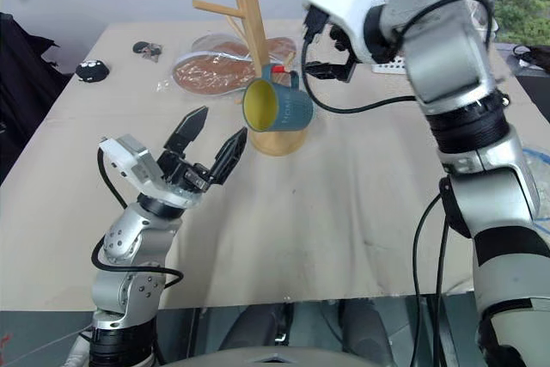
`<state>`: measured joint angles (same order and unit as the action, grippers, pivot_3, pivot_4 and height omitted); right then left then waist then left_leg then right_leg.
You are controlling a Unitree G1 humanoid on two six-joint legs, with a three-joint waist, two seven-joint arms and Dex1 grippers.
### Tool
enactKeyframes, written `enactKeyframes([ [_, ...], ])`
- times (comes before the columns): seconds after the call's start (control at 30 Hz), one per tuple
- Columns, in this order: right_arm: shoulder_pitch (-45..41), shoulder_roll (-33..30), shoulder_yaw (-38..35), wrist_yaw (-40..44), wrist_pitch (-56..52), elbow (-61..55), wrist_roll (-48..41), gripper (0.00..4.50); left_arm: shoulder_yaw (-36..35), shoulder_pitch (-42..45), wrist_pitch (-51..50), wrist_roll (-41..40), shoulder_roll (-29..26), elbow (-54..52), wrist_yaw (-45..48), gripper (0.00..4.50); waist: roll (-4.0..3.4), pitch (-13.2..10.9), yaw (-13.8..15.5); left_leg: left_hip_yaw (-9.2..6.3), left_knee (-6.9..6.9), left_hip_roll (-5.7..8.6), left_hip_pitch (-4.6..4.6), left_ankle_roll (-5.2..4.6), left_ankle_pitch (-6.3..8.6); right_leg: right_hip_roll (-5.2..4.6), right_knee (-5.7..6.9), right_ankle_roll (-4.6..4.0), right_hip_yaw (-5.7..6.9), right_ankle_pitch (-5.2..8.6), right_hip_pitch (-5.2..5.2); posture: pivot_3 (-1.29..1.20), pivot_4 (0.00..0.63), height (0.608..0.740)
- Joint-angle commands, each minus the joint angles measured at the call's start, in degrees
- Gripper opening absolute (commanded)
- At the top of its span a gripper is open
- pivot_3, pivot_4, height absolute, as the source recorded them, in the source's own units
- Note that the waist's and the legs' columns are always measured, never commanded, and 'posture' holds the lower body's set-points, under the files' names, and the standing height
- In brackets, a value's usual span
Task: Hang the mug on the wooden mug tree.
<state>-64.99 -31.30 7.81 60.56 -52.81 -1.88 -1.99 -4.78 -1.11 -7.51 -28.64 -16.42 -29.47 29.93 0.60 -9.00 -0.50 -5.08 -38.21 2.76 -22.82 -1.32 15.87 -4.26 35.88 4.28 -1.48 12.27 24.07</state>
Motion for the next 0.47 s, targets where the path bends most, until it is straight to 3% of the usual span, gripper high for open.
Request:
enactKeyframes([
  [0.03, 15.05, -0.04, -12.99, 0.09, -4.85, -10.95, -10.41, 4.45, 2.17, -2.57, -3.41, 4.3, -3.46, -1.97, -0.68, 4.5, -0.01, -0.01, 0.08, 0.04, 0.0, 0.03, 0.0, -0.01, 0.0, -0.04, 0.01, 0.0, -0.05, 0.0, 0.01, 0.0, 0.15, 0.74],
  [0.13, 36.33, 0.33, -22.36, 3.01, 1.52, -17.91, -17.6, 4.45, 3.79, -4.58, -7.89, 6.99, -6.69, -3.29, -1.88, 4.5, 0.02, 0.03, 1.34, -0.08, -0.02, 0.03, 0.02, -0.03, 0.01, -0.03, -0.01, 0.0, 0.1, 0.0, -0.13, 0.0, 0.15, 0.74],
  [0.23, 53.56, 7.91, -28.69, -5.21, 12.24, -18.47, -17.29, 4.45, 4.14, -7.27, -9.7, 9.41, -8.18, -3.29, -3.18, 4.5, -0.26, 0.01, 1.12, 0.12, -0.01, 0.04, 0.04, -0.05, 0.02, -0.03, 0.09, 0.02, -0.1, -0.01, -0.03, 0.0, 0.15, 0.74],
  [0.47, 71.59, 13.49, -26.65, -7.37, 36.12, -12.68, -14.93, 4.45, 3.42, -12.63, -8.18, 10.62, -10.26, -3.23, -1.09, 4.5, -0.36, 0.0, -0.44, 0.42, 0.12, -0.14, 1.11, -0.29, 0.17, 0.16, 0.33, 0.02, -0.4, 0.04, -0.75, 0.0, 0.15, 0.74],
])
